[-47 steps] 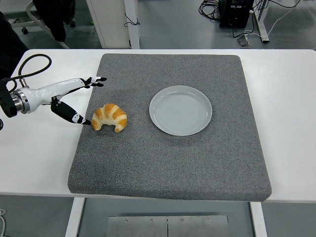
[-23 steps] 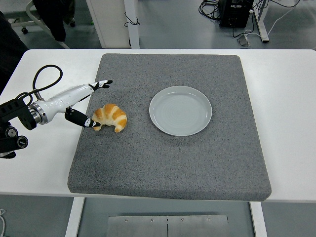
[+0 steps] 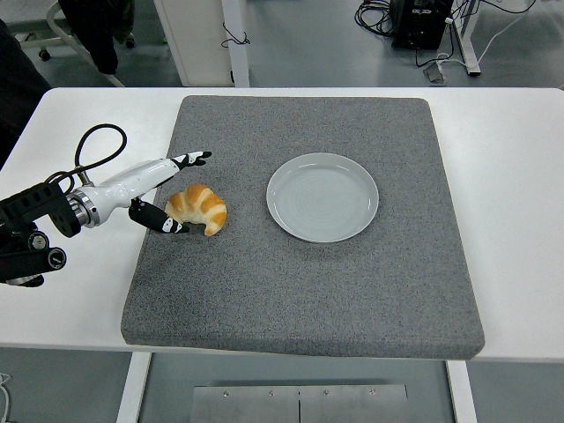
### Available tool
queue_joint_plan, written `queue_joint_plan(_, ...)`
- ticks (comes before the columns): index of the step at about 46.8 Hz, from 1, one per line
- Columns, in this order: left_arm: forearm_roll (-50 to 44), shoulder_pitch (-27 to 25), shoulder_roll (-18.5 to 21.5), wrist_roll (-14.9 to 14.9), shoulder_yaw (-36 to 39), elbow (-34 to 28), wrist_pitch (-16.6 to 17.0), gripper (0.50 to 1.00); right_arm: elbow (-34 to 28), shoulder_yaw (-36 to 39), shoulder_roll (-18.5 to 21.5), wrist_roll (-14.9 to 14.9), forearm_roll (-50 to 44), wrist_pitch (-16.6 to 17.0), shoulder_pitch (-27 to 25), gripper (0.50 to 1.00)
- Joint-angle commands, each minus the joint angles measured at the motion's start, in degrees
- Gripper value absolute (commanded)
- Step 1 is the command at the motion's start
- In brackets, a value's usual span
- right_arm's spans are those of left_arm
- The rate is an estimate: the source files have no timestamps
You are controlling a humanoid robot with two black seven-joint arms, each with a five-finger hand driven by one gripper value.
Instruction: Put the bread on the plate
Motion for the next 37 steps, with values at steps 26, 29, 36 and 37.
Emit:
queue_joint_plan(26, 3.61, 2.99, -3.22, -0.09, -0.05, 4.19, 1.53, 0.824, 0.0, 0.0, 0.0, 0.0, 0.0, 0.01, 0.01, 1.0)
queue_joint_plan(29, 3.61, 2.99, -3.22, -0.09, -0.05, 4.28, 1.53, 0.793, 0.0, 0.0, 0.0, 0.0, 0.0, 0.01, 0.01, 1.0)
queue_joint_plan(36, 3.61, 2.73, -3.22, -0.09, -0.23, 4.37, 1.45, 0.743, 0.0, 0.0, 0.0, 0.0, 0.0, 0.01, 0.01, 1.0)
queue_joint_plan(37, 3.61, 2.73, -3.22, -0.09, -0.31, 4.37, 1.45, 0.74, 0.0, 0.0, 0.0, 0.0, 0.0, 0.01, -0.07, 1.0)
